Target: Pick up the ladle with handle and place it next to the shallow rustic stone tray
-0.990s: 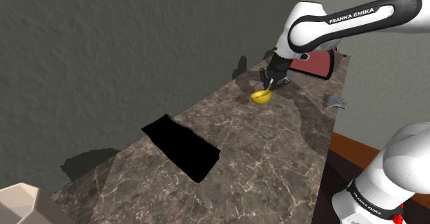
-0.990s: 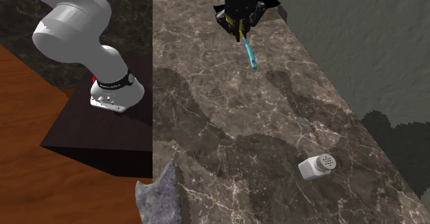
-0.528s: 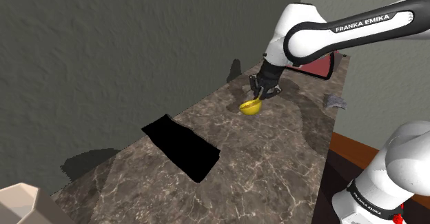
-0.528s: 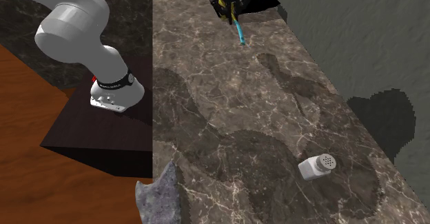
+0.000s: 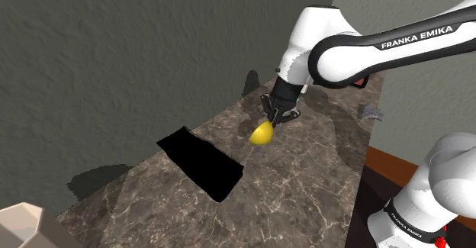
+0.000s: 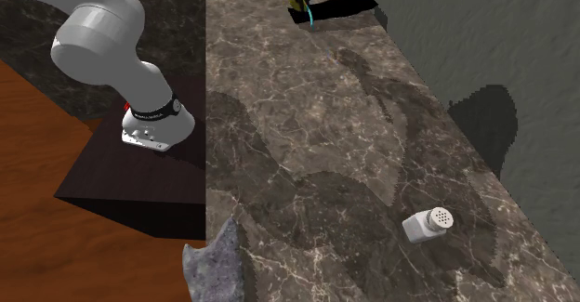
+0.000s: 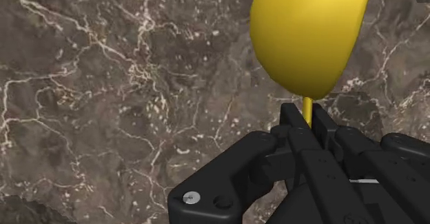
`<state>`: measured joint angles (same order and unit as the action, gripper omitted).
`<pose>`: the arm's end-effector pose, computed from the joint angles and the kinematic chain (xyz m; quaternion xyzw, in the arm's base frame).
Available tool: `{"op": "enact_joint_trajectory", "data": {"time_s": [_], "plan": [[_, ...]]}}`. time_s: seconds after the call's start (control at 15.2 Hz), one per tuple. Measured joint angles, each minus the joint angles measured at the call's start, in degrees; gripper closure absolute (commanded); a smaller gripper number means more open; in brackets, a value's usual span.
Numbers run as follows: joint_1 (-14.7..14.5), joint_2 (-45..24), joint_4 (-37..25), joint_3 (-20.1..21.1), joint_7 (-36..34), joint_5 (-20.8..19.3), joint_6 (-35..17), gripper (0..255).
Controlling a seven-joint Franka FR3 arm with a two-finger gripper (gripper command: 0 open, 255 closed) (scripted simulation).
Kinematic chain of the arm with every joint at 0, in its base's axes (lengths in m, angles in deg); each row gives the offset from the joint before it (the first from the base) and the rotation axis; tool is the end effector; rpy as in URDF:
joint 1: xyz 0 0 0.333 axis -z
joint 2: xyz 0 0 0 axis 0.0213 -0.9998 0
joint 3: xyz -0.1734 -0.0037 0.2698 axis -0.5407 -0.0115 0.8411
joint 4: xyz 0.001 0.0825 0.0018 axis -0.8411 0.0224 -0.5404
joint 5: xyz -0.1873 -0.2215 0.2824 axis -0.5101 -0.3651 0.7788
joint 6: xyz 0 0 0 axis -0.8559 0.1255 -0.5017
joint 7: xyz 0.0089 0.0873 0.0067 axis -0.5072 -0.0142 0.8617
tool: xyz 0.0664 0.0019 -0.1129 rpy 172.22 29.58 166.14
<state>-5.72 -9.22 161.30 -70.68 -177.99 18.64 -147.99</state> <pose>0.4070 0.1938 0.4320 -0.7834 0.6150 -0.0176 0.0877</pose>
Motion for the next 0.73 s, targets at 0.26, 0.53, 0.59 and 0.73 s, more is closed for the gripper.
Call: {"op": "enact_joint_trajectory", "data": {"time_s": [0.26,0.53,0.59,0.73], "plan": [[-1.34,-1.13,-0.53,3.4,-4.39,0.34,-1.14,255],[-1.46,-2.4,1.34,4.07,-4.68,0.49,-4.27,255],[-1.41,-2.89,1.74,4.16,-4.62,0.46,-5.15,255],[-1.46,-3.59,2.7,4.47,-4.72,0.52,-6.82,255]]}}
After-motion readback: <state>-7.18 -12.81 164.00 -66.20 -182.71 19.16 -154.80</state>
